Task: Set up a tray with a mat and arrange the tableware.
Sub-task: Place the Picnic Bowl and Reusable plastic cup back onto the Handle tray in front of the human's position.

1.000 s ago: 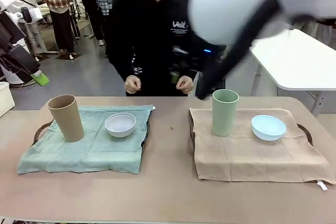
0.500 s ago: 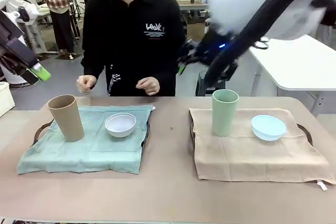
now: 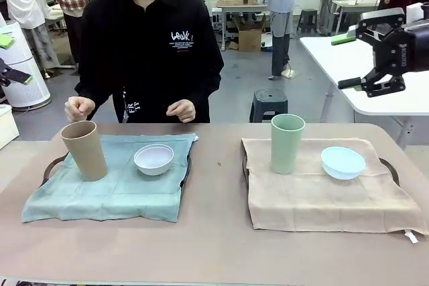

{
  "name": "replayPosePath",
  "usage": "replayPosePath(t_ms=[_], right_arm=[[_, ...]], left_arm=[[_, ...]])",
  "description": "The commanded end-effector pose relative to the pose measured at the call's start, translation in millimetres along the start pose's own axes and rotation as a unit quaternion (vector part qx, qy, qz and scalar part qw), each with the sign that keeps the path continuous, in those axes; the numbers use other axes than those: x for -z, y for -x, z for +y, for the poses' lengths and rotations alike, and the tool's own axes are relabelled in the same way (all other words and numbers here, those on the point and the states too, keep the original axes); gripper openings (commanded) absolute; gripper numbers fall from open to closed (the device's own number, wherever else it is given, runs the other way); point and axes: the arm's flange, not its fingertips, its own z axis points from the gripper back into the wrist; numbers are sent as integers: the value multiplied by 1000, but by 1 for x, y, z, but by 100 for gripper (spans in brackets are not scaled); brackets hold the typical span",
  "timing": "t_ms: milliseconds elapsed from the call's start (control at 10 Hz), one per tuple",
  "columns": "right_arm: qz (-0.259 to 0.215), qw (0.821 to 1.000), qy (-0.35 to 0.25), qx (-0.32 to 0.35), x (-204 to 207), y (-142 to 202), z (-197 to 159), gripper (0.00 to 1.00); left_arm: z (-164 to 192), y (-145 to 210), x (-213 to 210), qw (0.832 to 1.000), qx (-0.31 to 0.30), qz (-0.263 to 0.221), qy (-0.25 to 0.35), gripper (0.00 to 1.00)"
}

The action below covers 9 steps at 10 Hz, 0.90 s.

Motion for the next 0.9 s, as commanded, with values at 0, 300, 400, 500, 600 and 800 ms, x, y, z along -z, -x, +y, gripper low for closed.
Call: replayPosePath(t_ms=[0, 300, 400, 500, 600, 800], right_arm=[[6, 996, 90, -4, 42, -10, 27, 100], [62, 990, -117, 56, -36, -14, -41, 100], [61, 984, -148, 77, -50, -17, -62, 100], [78, 981, -159, 79, -57, -17, -77, 100], [99, 982, -146, 72, -58, -18, -87, 100], [74, 981, -159, 78, -68, -9, -74, 100]], left_arm=[[-14, -3, 17, 996, 23, 23, -84, 100], [39, 14, -31, 983, -122, -86, 109, 100], [51, 21, -41, 977, -148, -109, 108, 100], [67, 32, -49, 969, -183, -130, 101, 100], [75, 36, -55, 966, -204, -135, 85, 100], [84, 45, -58, 973, -182, -113, 91, 100]])
